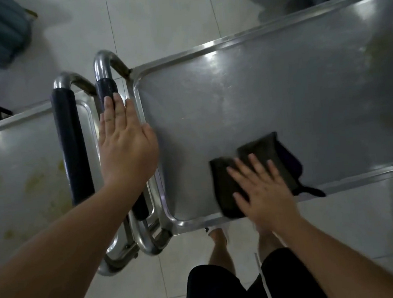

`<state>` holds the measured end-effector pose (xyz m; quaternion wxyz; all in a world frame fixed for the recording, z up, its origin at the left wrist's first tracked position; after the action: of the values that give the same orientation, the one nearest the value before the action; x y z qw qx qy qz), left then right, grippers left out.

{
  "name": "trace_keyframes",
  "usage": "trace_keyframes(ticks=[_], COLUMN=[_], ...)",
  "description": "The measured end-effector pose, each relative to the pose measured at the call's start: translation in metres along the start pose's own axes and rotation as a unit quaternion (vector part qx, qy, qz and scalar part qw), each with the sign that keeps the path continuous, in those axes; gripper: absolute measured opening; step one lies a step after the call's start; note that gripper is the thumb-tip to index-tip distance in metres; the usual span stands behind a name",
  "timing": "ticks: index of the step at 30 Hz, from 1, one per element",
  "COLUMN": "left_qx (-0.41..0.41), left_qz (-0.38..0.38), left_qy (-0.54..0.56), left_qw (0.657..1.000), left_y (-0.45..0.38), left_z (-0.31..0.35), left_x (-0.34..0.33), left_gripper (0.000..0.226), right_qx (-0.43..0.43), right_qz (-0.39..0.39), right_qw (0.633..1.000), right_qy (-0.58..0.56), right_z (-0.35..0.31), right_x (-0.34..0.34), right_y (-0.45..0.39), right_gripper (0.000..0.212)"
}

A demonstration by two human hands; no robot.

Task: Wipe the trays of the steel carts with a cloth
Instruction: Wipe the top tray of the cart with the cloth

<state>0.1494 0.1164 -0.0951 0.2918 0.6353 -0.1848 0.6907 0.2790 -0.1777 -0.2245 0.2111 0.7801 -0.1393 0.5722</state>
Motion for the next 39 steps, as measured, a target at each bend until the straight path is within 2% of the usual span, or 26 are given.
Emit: trace_keyframes(ticks=[4, 6, 9, 12, 14, 16, 18, 20, 22, 24, 27, 31, 34, 36, 39], left_qx=[-0.007, -0.007, -0.007, -0.004, -0.005, -0.007, -0.008, -0.008, -0.002, -0.001, -0.003, 0.001, 0.004, 0.004, 0.002], left_qz=[-0.005, -0.005, -0.006, -0.004, -0.002, -0.001, -0.001, 0.000, 0.001, 0.000, 0.002, 0.004, 0.000, -0.003, -0.004], left_qy=[0.000, 0.002, -0.005, -0.009, -0.011, -0.014, -0.014, -0.015, -0.022, -0.029, -0.020, -0.007, -0.005, -0.005, -0.007], left_qw=[1.000, 1.000, 1.000, 1.000, 1.000, 1.000, 1.000, 1.000, 1.000, 1.000, 1.000, 1.000, 1.000, 1.000, 1.000], left_y=[0.001, 0.002, 0.000, -0.001, -0.001, -0.001, -0.001, -0.001, 0.000, 0.000, 0.000, 0.001, 0.000, 0.000, 0.000], left_z=[0.001, 0.001, 0.000, 0.000, -0.001, -0.001, -0.001, -0.001, -0.001, 0.000, 0.000, -0.001, 0.000, 0.001, 0.001], left_x=[0.000, 0.000, 0.000, -0.002, -0.003, -0.003, -0.003, -0.003, -0.003, -0.003, -0.004, -0.004, -0.003, -0.003, -0.002], left_gripper=[0.067, 0.068, 0.069, 0.069, 0.069, 0.069, 0.068, 0.068, 0.067, 0.066, 0.065, 0.066, 0.067, 0.067, 0.067], right_qx=[-0.116, -0.188, -0.286, -0.317, -0.289, -0.225, -0.103, 0.045, 0.158, 0.225, 0.248, 0.101, -0.070, -0.213, -0.371], right_qz=[-0.046, -0.061, -0.030, 0.019, 0.031, 0.031, 0.007, -0.020, -0.037, -0.054, -0.069, -0.005, -0.015, -0.015, 0.008], right_qw=[0.991, 0.979, 0.957, 0.948, 0.957, 0.974, 0.994, 0.998, 0.986, 0.972, 0.966, 0.994, 0.996, 0.976, 0.928], right_qy=[0.054, 0.047, 0.034, 0.017, 0.007, -0.005, -0.025, -0.042, -0.048, -0.027, 0.014, 0.044, 0.062, 0.041, 0.029], right_z=[0.143, 0.181, 0.166, 0.097, 0.039, -0.026, -0.095, -0.147, -0.168, -0.164, -0.119, 0.003, 0.108, 0.150, 0.138], right_x=[0.053, 0.070, 0.065, 0.047, 0.033, 0.017, -0.002, -0.014, -0.020, -0.021, -0.012, 0.026, 0.060, 0.076, 0.076], right_y=[-0.018, -0.037, -0.065, -0.079, -0.083, -0.082, -0.077, -0.072, -0.074, -0.079, -0.088, -0.110, -0.128, -0.145, -0.170], right_gripper=[0.070, 0.072, 0.073, 0.071, 0.070, 0.071, 0.069, 0.065, 0.061, 0.060, 0.066, 0.067, 0.071, 0.074, 0.077])
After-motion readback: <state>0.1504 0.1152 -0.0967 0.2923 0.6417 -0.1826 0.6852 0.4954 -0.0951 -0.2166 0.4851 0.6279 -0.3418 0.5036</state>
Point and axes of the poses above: each hand's wrist, its own y-axis away from the middle knuckle, its own x-axis out of the back of the hand, z = x × y, the point moved 1 cm from there along -y, towards the middle knuckle, and after that the axes turned 6 degrees about -x, right-handed, at the moved point
